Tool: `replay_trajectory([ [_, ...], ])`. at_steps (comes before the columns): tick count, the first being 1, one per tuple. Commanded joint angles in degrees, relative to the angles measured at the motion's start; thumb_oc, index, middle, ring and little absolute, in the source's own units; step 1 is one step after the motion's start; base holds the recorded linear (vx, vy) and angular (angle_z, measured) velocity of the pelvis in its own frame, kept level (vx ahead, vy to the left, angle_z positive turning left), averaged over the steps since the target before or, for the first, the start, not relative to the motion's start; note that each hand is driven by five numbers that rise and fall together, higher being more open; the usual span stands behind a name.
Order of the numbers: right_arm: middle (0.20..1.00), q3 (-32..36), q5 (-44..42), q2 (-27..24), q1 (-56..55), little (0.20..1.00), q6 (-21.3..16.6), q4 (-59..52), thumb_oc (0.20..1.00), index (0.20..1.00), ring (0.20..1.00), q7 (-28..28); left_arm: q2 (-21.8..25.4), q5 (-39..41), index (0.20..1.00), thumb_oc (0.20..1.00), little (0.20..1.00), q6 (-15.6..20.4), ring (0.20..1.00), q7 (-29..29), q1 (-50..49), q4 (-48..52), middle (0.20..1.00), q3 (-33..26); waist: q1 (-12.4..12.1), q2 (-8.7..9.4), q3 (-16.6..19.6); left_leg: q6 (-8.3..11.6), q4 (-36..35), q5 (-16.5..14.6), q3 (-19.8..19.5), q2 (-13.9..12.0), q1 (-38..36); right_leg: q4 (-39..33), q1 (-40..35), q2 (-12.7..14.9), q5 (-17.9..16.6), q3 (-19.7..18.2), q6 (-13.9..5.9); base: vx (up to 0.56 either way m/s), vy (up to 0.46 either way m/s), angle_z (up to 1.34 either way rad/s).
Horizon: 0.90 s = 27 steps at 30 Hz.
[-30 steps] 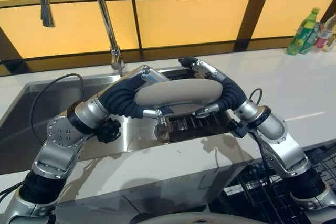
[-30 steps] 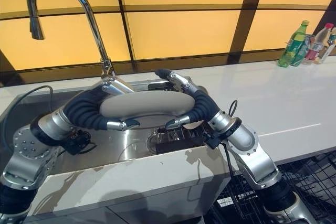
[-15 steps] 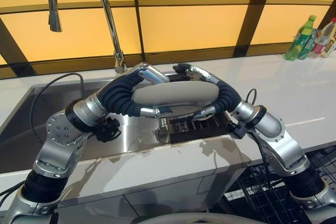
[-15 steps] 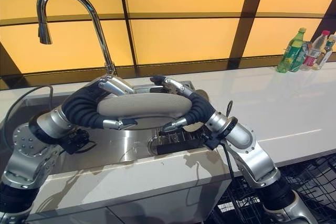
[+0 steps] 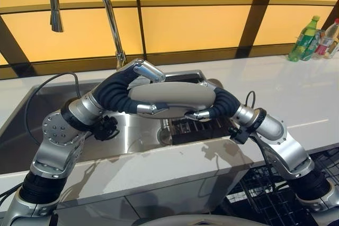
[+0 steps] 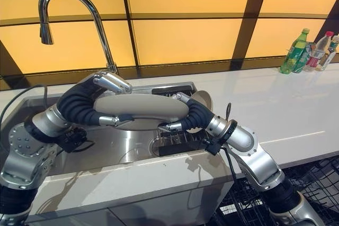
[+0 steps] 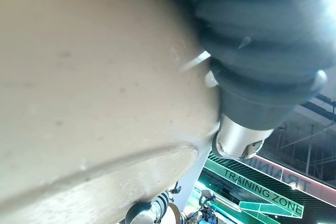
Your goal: Pick up plates and place into dishwasher.
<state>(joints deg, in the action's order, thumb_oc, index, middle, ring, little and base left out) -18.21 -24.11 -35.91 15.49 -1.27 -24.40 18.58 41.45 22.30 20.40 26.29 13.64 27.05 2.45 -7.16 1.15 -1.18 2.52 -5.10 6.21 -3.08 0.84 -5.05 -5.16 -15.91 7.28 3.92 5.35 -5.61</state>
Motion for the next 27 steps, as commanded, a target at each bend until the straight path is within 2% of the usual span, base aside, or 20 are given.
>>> replay_trajectory([
  [1, 0.200, 3.5, -1.4, 5.7, 2.8, 0.200, -3.5, -4.2, 0.200, 0.200, 0.200, -9.4, -3.5, 3.5, 0.200, 0.200, 0.200, 2.7, 0.200, -0.7, 2.5, 0.3, 0.200, 3.7, -1.0, -1.21, 2.2, -2.98, 0.9, -9.4, 0.5, 1.4, -3.8, 0.5, 6.6, -2.3, -3.3, 3.5, 1.08, -0.04, -0.019, 0.00],
  [5, 0.200, 4.7, -0.6, 7.8, 2.6, 0.200, -5.1, -3.8, 0.200, 0.200, 0.200, -13.6, -4.7, 2.3, 0.200, 0.200, 0.200, 1.9, 0.200, -3.8, 2.9, 0.1, 0.200, 3.9, -0.6, -1.56, 2.2, -3.00, 1.0, -9.4, 0.7, 1.3, -3.8, 0.8, 6.8, -2.5, -3.1, 3.3, 1.24, -0.04, -0.022, 0.00],
  [6, 0.200, 5.0, -0.3, 8.2, 2.5, 0.200, -5.4, -3.7, 0.200, 0.200, 0.200, -14.4, -4.9, 1.7, 0.357, 0.357, 0.357, 1.7, 0.357, -5.2, 2.9, -0.2, 0.357, 3.8, -0.5, -1.61, 2.2, -3.02, 1.0, -9.4, 0.7, 1.3, -3.8, 0.8, 6.8, -2.6, -3.1, 3.2, 1.30, -0.04, -0.022, 0.01],
  [7, 0.200, 5.5, 0.4, 8.7, 2.3, 0.200, -5.6, -3.6, 0.200, 0.200, 0.200, -15.2, -5.4, -0.3, 0.580, 0.580, 0.580, 1.3, 0.580, -7.5, 2.9, -0.3, 0.580, 3.5, -0.4, -1.72, 2.2, -3.02, 1.0, -9.4, 0.7, 1.2, -3.8, 1.0, 6.8, -2.8, -2.9, 3.1, 1.38, -0.04, -0.024, 0.01],
  [8, 0.200, 5.9, 1.2, 8.9, 2.2, 0.200, -5.9, -3.4, 0.200, 0.200, 0.200, -15.7, -5.4, -3.1, 1.000, 1.000, 1.000, 1.3, 1.000, -10.3, 2.9, -0.7, 1.000, 3.2, -0.2, -1.80, 2.3, -3.03, 0.9, -9.4, 0.7, 1.2, -3.8, 1.2, 6.9, -2.9, -2.8, 3.0, 1.44, -0.04, -0.026, 0.01],
  [10, 0.200, 6.8, 2.6, 8.7, 2.0, 0.200, -6.4, -3.0, 0.200, 0.200, 0.200, -16.8, -4.7, -7.4, 1.000, 1.000, 1.000, 0.4, 1.000, -16.3, 3.0, -2.1, 1.000, 2.4, 0.0, -1.81, 2.4, -3.09, 0.9, -9.3, 0.7, 1.2, -3.8, 1.7, 7.2, -3.2, -2.6, 2.9, 1.55, -0.04, -0.034, 0.01],
  [14, 0.200, 9.9, 3.9, 6.8, 0.8, 0.200, -6.6, -2.1, 0.200, 0.200, 0.200, -17.0, -3.1, -7.5, 1.000, 1.000, 1.000, -1.7, 1.000, -28.1, 1.7, -7.0, 1.000, -1.8, 0.7, -1.76, 2.6, -3.13, 1.0, -9.3, 0.8, 1.0, -3.6, 2.6, 7.8, -3.7, -1.9, 2.4, 1.97, -0.04, -0.041, 0.01],
  [17, 0.200, 12.3, 5.5, 6.0, -1.0, 0.200, -7.0, -1.6, 0.200, 0.200, 0.200, -15.8, -3.3, -8.1, 1.000, 1.000, 1.000, -0.4, 1.000, -34.5, -1.0, -9.3, 1.000, -5.3, 1.1, -1.72, 2.6, -3.09, 1.3, -9.4, 0.9, 0.8, -3.6, 2.5, 7.8, -4.0, -1.9, 1.9, 2.29, -0.03, -0.049, -0.05],
  [22, 0.200, 15.7, 6.0, 4.3, -1.5, 0.200, -6.4, -1.1, 0.200, 0.200, 0.200, -16.0, -4.4, -8.9, 1.000, 1.000, 1.000, 0.6, 1.000, -40.4, -3.6, -9.7, 1.000, -10.3, 1.8, -1.48, 2.7, -2.64, 1.8, -9.5, 1.6, 0.2, -3.3, 2.3, 7.9, -4.6, -1.6, 1.5, 2.83, -0.03, -0.057, -0.13],
  [27, 0.200, 17.9, 7.1, 3.3, -1.9, 0.200, -5.8, -1.1, 0.200, 0.200, 0.200, -16.3, -5.6, -8.0, 1.000, 1.000, 1.000, 0.8, 1.000, -40.6, -4.5, -9.5, 1.000, -12.0, 2.5, -1.40, 2.4, -2.19, 2.1, -9.7, 1.9, -0.4, -3.4, 2.8, 8.1, -5.2, -1.2, 1.0, 3.25, -0.03, -0.052, -0.05],
])
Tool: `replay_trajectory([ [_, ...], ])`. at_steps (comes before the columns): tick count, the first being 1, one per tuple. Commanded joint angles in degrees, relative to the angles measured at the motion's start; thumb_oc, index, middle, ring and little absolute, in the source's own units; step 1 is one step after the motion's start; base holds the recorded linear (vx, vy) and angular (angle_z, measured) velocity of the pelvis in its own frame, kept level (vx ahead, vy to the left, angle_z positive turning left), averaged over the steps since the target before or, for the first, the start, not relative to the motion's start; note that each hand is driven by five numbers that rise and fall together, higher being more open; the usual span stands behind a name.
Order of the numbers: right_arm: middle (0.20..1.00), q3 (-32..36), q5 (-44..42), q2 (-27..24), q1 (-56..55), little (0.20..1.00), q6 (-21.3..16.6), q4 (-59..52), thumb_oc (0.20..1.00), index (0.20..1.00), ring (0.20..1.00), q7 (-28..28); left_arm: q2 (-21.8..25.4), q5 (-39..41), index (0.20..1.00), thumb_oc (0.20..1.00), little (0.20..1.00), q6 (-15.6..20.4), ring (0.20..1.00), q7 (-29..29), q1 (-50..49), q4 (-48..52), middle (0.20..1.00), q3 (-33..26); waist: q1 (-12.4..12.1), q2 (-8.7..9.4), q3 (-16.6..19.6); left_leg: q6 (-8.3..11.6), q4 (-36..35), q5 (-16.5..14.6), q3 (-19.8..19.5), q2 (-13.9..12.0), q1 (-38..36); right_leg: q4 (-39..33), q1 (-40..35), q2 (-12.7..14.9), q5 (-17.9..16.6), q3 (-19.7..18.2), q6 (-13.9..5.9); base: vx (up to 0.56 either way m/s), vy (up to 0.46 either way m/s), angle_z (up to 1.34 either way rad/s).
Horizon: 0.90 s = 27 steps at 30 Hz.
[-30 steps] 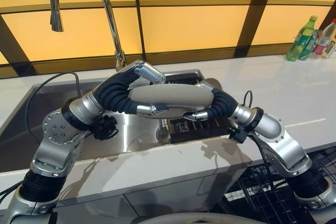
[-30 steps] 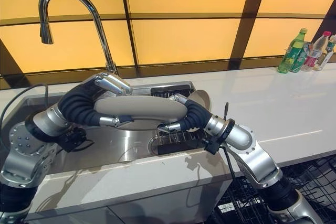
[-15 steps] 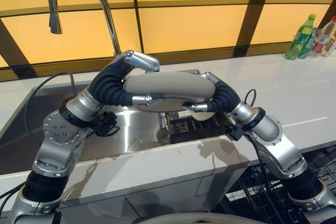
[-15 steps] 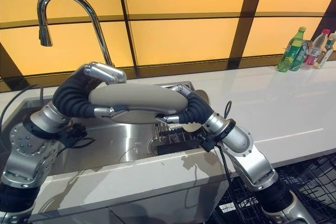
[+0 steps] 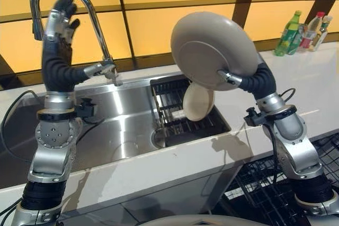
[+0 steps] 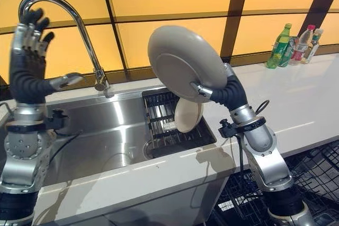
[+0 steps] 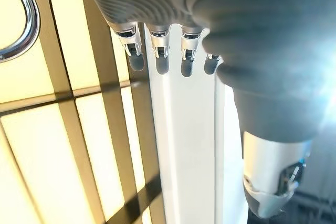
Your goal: Pick up plates and place into dishwasher.
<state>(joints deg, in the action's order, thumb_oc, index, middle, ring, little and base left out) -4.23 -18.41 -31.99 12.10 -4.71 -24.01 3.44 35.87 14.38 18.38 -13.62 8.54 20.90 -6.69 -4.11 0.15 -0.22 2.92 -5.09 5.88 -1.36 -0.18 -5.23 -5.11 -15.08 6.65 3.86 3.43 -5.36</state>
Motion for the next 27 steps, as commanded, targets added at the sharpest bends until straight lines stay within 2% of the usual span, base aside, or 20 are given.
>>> replay_trajectory([
  [1, 0.200, 4.4, 2.0, -1.0, 1.0, 0.200, -2.2, -1.6, 0.200, 0.200, 0.200, -1.2, -0.3, -0.3, 1.000, 1.000, 1.000, 2.6, 1.000, -0.3, 0.3, -3.1, 1.000, -3.0, -0.3, -0.37, 1.5, -2.48, 2.1, -9.4, 0.1, 0.4, -3.3, 2.8, 7.3, -4.8, -1.0, 2.8, 3.07, -0.01, -0.057, -0.05],
  [8, 0.200, 8.6, 4.7, -4.2, -2.0, 0.200, -1.9, -0.6, 0.200, 0.200, 0.200, -2.2, -0.3, 0.3, 1.000, 1.000, 1.000, 3.2, 1.000, 0.3, -2.1, -3.2, 1.000, -4.9, 1.0, 0.33, 0.8, -1.57, 5.2, -10.6, 0.9, -0.1, -2.9, 4.0, 7.7, -5.5, -0.5, 1.6, 3.61, 0.00, -0.063, -0.14],
  [12, 0.200, 13.2, 6.8, -7.3, -5.2, 0.200, -1.4, 0.3, 0.200, 0.200, 0.200, -4.4, -0.2, -0.3, 1.000, 1.000, 1.000, 4.7, 1.000, 0.3, -5.2, -3.5, 1.000, -7.3, 1.6, 1.97, -1.3, -0.79, 15.8, -13.1, 0.4, 1.4, 0.5, 4.9, 8.1, -5.0, -1.3, -0.4, 4.19, -0.03, -0.081, -0.42],
  [14, 0.200, 15.8, 6.5, -8.7, -6.9, 0.200, -1.5, 1.1, 0.200, 0.200, 0.200, -5.2, 0.6, -0.4, 1.000, 1.000, 1.000, 5.6, 1.000, 0.3, -7.1, -3.8, 1.000, -9.2, 1.3, 2.50, -2.8, -1.28, 19.9, -12.4, -4.5, 2.8, 2.8, 6.2, 8.9, -5.1, -1.8, -2.4, 4.42, -0.05, -0.014, -0.68],
  [16, 0.200, 17.6, 7.2, -9.8, -8.0, 0.200, -0.9, 2.5, 0.200, 0.200, 0.200, -6.4, 1.0, 0.5, 1.000, 1.000, 1.000, 6.6, 1.000, 1.1, -9.3, -4.5, 1.000, -11.6, 1.4, 2.55, -3.8, -2.76, 19.6, -13.0, -7.9, 4.2, 2.5, 7.5, 9.6, -5.5, -1.8, -5.2, 4.45, -0.04, 0.057, -1.08],
  [17, 0.200, 18.1, 7.5, -9.9, -8.3, 0.200, -0.3, 2.9, 0.200, 0.200, 0.200, -6.6, 1.1, 0.7, 1.000, 1.000, 1.000, 6.8, 1.000, 1.4, -9.7, -4.7, 1.000, -12.1, 1.6, 2.49, -3.9, -3.09, 18.9, -13.4, -7.9, 4.4, 2.1, 7.6, 9.7, -5.5, -1.8, -5.8, 4.43, -0.06, 0.106, -1.22],
  [19, 0.200, 20.8, 8.2, -9.8, -10.5, 0.200, -0.1, 4.2, 0.200, 0.200, 0.200, -6.5, 1.5, 1.4, 1.000, 1.000, 1.000, 6.4, 1.000, 1.8, -10.4, -5.1, 1.000, -13.3, 3.2, 1.98, -3.8, -3.60, 15.7, -13.9, -5.4, 3.9, 0.6, 7.3, 9.9, -5.6, -2.0, -7.1, 4.19, -0.05, 0.141, -1.12],
  [22, 0.200, 23.8, 8.8, -9.3, -13.6, 0.200, 0.7, 6.8, 0.200, 0.200, 0.200, -7.1, 2.8, 1.5, 1.000, 1.000, 1.000, 5.4, 1.000, 1.8, -9.9, -6.3, 1.000, -13.4, 5.7, 1.42, -3.7, -3.62, 12.0, -13.6, -3.5, 3.4, -1.2, 5.8, 10.4, -5.1, -3.3, -9.0, 2.79, -0.06, 0.157, -0.41],
  [27, 0.200, 25.5, 10.4, -8.9, -15.9, 0.200, 1.7, 10.3, 0.200, 0.200, 0.200, -8.1, 5.6, 0.7, 1.000, 1.000, 1.000, 4.9, 1.000, 0.4, -9.0, -7.6, 1.000, -13.6, 7.5, 1.05, -4.8, -4.00, 8.2, -13.2, -2.5, 3.9, -3.0, 4.0, 12.6, -3.0, -6.7, -10.5, -0.25, -0.07, 0.098, -0.33],
])
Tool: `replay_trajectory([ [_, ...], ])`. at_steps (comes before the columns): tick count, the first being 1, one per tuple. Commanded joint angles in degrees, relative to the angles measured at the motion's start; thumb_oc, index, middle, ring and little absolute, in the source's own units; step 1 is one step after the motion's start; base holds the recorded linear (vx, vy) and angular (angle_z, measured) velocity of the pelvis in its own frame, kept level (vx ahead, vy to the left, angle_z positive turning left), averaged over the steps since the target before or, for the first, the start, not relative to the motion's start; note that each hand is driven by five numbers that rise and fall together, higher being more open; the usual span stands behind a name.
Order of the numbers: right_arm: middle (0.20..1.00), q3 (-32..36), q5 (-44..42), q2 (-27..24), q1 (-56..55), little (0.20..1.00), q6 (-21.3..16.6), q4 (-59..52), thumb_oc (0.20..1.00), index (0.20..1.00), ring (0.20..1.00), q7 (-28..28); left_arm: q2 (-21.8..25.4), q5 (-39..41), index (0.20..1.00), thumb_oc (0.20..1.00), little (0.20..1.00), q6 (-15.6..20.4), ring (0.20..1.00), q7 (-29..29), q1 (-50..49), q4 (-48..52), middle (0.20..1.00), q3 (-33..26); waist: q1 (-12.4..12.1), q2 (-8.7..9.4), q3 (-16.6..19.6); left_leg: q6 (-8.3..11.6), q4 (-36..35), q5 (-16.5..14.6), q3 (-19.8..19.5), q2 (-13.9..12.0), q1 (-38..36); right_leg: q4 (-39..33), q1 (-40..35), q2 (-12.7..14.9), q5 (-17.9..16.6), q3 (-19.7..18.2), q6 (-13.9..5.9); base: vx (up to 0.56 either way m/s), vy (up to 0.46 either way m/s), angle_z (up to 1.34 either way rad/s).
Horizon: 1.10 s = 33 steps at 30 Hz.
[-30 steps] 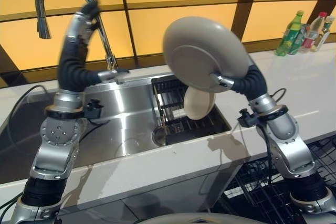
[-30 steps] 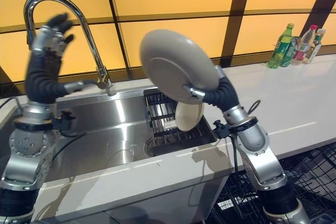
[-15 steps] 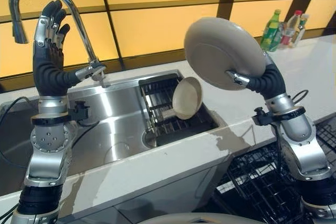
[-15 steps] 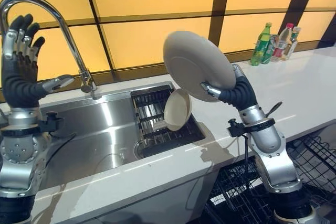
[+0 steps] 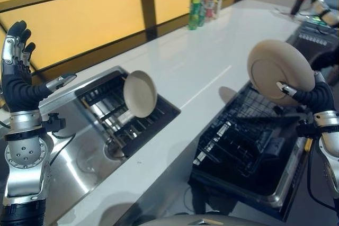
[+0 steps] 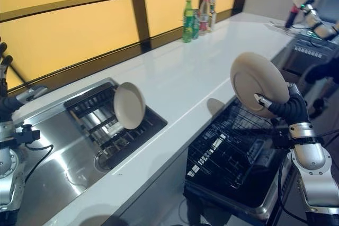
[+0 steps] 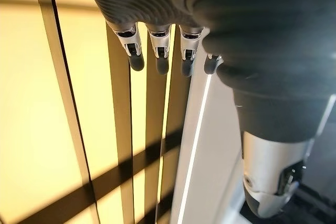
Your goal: Pick up plates and place into dishwasher.
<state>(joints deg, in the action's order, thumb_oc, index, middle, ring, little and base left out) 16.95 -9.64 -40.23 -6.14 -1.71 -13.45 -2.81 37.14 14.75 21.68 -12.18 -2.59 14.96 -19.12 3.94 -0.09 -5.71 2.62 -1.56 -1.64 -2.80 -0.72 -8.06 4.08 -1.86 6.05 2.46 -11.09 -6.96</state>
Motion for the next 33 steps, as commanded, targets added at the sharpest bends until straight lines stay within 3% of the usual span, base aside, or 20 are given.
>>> replay_trajectory([
  [1, 0.200, 4.6, 2.1, -0.6, 1.8, 0.200, -0.8, 0.1, 0.200, 0.200, 0.200, -1.7, 4.8, 0.6, 1.000, 1.000, 1.000, 1.7, 1.000, -1.1, 1.8, -1.7, 1.000, -1.6, -0.5, 1.30, 0.4, -3.83, 4.5, -5.8, -0.9, 4.6, -0.3, -5.2, 0.1, -2.0, -5.8, 4.2, 0.86, -0.07, 0.039, -0.35],
  [6, 0.200, 3.1, 5.8, 0.2, 1.6, 0.200, 0.1, 4.5, 0.200, 0.200, 0.200, -0.1, 6.2, 0.1, 1.000, 1.000, 1.000, 2.5, 1.000, -1.8, -0.3, -3.1, 1.000, -4.4, -2.3, 1.24, -0.7, -4.25, 4.9, -6.9, 1.6, 4.3, -0.4, -4.2, 2.2, 0.7, -6.7, 10.7, -0.88, -0.04, -0.028, -0.50],
  [9, 0.200, 1.8, 13.0, -0.2, 1.2, 0.200, 3.5, 7.0, 0.200, 0.200, 0.200, 0.4, 7.0, 1.0, 1.000, 1.000, 1.000, 1.7, 1.000, -1.2, -0.1, -3.3, 1.000, -5.6, -2.1, 1.31, -0.9, -5.15, 5.6, -7.1, 1.8, 4.2, 0.2, 1.0, 4.4, 1.2, -6.0, 9.1, -1.53, -0.01, -0.073, -0.38],
  [12, 0.200, 1.1, 19.1, -1.9, -0.9, 0.200, 7.2, 8.5, 0.200, 0.200, 0.200, 4.0, 7.2, 0.3, 1.000, 1.000, 1.000, -0.1, 1.000, -0.5, 0.4, -2.4, 1.000, -6.2, -2.1, 1.64, -1.0, -5.21, 7.3, -7.3, 2.2, 3.9, 1.6, 3.1, 4.7, 1.0, -3.7, 8.9, -0.91, 0.01, -0.126, -0.05],
  [17, 0.200, -0.4, 13.5, -4.0, -3.0, 0.200, 10.3, 7.6, 0.200, 0.200, 0.200, 11.2, 8.9, 0.4, 1.000, 1.000, 1.000, -2.2, 1.000, -0.2, -0.5, -1.5, 1.000, -6.7, -3.3, 2.42, -1.1, -3.92, 7.9, -7.4, 0.7, 2.5, 2.1, 0.9, 3.7, 1.2, -3.7, 10.4, -0.96, 0.11, -0.223, 0.01],
  [23, 0.200, -6.2, 11.9, -4.6, -1.3, 0.200, 9.6, 11.8, 0.200, 0.200, 0.200, 16.7, 9.1, 0.2, 1.000, 1.000, 1.000, -3.4, 1.000, 1.5, 1.1, -2.1, 1.000, -4.9, -4.7, 2.41, -2.0, -2.04, 7.8, -6.6, -0.4, 0.3, 2.4, 1.2, 2.4, -0.1, -1.9, 12.7, 0.10, 0.12, -0.231, 0.05],
  [30, 0.200, -13.3, 4.9, -5.4, 4.4, 0.200, 4.5, 19.9, 0.200, 0.200, 0.200, 18.8, 8.9, -0.2, 1.000, 1.000, 1.000, -2.2, 1.000, 0.2, 1.5, -2.7, 1.000, -2.0, -7.3, 1.22, -3.7, 0.57, 8.1, -3.9, -2.7, -2.5, 5.9, 2.0, 3.4, -2.0, -0.1, 16.7, 2.71, 0.03, -0.168, 0.20],
  [33, 0.200, -16.9, 8.0, -6.5, 7.4, 0.200, 1.5, 23.6, 0.200, 0.200, 0.200, 19.0, 8.3, -0.4, 1.000, 1.000, 1.000, -1.2, 1.000, -0.4, 2.0, -3.2, 1.000, -0.4, -8.2, 0.45, -4.4, 1.51, 8.6, -2.9, -3.8, -3.0, 7.9, 2.2, 4.8, -2.3, 0.3, 17.9, 3.62, -0.03, -0.107, 0.06],
])
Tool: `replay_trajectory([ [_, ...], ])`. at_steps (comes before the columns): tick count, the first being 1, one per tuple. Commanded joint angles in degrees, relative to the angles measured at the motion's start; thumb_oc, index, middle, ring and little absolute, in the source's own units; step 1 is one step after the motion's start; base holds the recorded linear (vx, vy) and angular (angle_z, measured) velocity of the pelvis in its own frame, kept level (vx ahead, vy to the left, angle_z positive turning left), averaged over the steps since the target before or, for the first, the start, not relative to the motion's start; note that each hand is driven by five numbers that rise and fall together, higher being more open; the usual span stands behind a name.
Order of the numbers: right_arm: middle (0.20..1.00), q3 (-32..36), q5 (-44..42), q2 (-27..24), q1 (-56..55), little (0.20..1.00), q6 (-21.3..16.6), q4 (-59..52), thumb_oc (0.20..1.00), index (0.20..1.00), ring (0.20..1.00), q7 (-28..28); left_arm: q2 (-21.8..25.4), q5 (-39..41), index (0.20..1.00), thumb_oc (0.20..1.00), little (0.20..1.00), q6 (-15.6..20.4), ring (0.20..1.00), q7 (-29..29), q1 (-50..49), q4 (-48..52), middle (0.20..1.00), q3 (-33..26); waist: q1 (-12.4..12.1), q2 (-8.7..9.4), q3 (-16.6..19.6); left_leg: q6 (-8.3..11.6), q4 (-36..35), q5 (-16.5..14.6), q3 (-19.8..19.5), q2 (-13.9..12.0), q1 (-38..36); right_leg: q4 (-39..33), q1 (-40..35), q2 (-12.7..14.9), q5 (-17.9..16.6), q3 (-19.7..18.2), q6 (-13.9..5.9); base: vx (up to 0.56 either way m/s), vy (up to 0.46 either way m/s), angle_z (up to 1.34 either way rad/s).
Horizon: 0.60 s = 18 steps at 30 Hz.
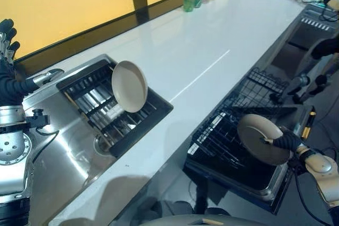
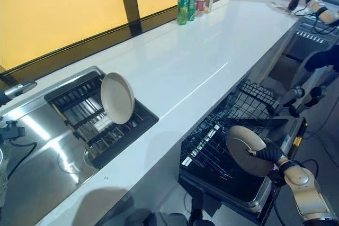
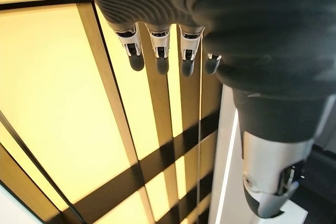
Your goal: Pick up plates and place into dishwasher.
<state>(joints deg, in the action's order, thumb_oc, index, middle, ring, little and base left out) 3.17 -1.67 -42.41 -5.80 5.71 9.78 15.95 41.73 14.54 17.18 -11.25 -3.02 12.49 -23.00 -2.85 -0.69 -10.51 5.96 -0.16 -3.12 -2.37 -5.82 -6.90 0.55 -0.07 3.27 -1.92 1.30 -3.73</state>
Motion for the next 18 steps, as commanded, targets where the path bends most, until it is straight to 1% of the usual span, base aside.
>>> replay_trajectory([
  [1, 0.200, -4.5, -0.6, -5.1, 8.3, 0.200, -6.1, 1.1, 0.200, 0.200, 0.200, 0.1, 3.6, -0.4, 1.000, 1.000, 1.000, 3.3, 1.000, -2.0, 2.7, -0.5, 1.000, 4.2, -1.7, 0.82, 0.1, -1.54, 7.3, -1.1, -4.5, 2.0, 7.2, 5.7, 3.4, 0.4, 4.6, 5.9, 0.62, -0.04, -0.072, 0.15],
  [3, 0.200, -5.8, -2.1, -5.7, 10.0, 0.200, -6.6, 2.0, 0.200, 0.200, 0.200, -0.1, 3.5, -0.4, 1.000, 1.000, 1.000, 3.4, 1.000, -2.8, 2.8, -0.2, 1.000, 4.9, -2.0, 0.55, -0.4, -1.24, 7.4, -0.7, -4.8, 1.9, 8.0, 5.6, 3.7, 0.3, 4.8, 6.2, 1.00, -0.03, -0.059, 0.10],
  [4, 0.200, -6.6, -3.0, -5.9, 11.4, 0.200, -7.8, 3.4, 0.200, 0.200, 0.200, -0.3, 3.4, -0.3, 1.000, 1.000, 1.000, 4.2, 1.000, -3.2, 2.9, -0.6, 1.000, 5.4, -2.3, 0.32, -0.7, -1.10, 7.5, -0.5, -5.0, 1.9, 8.5, 5.6, 4.0, 0.3, 4.8, 6.4, 1.19, -0.03, -0.046, 0.03],
  [7, 0.200, -7.8, -9.2, -5.4, 16.1, 0.200, -9.9, 4.2, 0.200, 0.200, 0.200, 1.4, 2.8, -0.2, 1.000, 1.000, 1.000, 5.4, 1.000, -3.8, 3.7, -1.1, 1.000, 6.7, -2.7, -0.35, -1.5, -0.83, 7.6, 0.1, -5.3, 2.0, 9.6, 5.8, 4.9, 0.4, 5.1, 7.1, 1.70, -0.04, -0.026, -0.01],
  [10, 0.200, -8.4, -8.5, -4.8, 18.4, 0.200, -11.4, 4.4, 0.200, 0.200, 0.200, 3.3, 2.4, 0.0, 1.000, 1.000, 1.000, 6.4, 1.000, -3.7, 4.5, -2.2, 1.000, 7.3, -2.7, -0.78, -1.8, -0.59, 8.3, 1.1, -5.2, 2.0, 10.9, 6.3, 5.7, 0.4, 5.4, 7.3, 1.96, -0.02, 0.002, -0.09],
  [14, 0.200, -9.8, -7.2, -5.5, 18.6, 0.200, -10.5, 4.4, 0.200, 0.200, 0.200, 6.7, 1.7, 0.0, 1.000, 1.000, 1.000, 6.0, 1.000, -4.0, 4.7, -2.1, 1.000, 7.6, -2.6, -1.04, -2.0, -0.30, 9.3, 2.7, -5.0, 1.8, 11.8, 7.1, 6.0, 0.4, 6.1, 7.3, 2.31, 0.02, 0.022, 0.06],
  [16, 0.200, -10.6, -6.1, -5.7, 17.6, 0.200, -9.2, 4.8, 0.200, 0.200, 0.200, 8.7, 1.2, 0.1, 1.000, 1.000, 1.000, 5.7, 1.000, -3.8, 4.2, -1.8, 1.000, 7.5, -2.5, -1.13, -2.0, -0.26, 10.0, 3.2, -5.0, 1.8, 12.1, 7.4, 5.8, 0.4, 6.6, 7.2, 2.58, 0.06, 0.015, 0.05],
  [18, 0.200, -11.7, -4.7, -5.9, 16.5, 0.200, -9.2, 5.9, 0.200, 0.200, 0.200, 9.5, 0.9, -0.1, 1.000, 1.000, 1.000, 5.5, 1.000, -3.8, 4.1, -1.6, 1.000, 7.7, -2.5, -1.31, -2.4, -0.16, 10.6, 3.7, -4.9, 1.7, 12.4, 7.9, 5.9, 0.4, 6.8, 7.2, 2.84, 0.04, 0.019, 0.06],
])
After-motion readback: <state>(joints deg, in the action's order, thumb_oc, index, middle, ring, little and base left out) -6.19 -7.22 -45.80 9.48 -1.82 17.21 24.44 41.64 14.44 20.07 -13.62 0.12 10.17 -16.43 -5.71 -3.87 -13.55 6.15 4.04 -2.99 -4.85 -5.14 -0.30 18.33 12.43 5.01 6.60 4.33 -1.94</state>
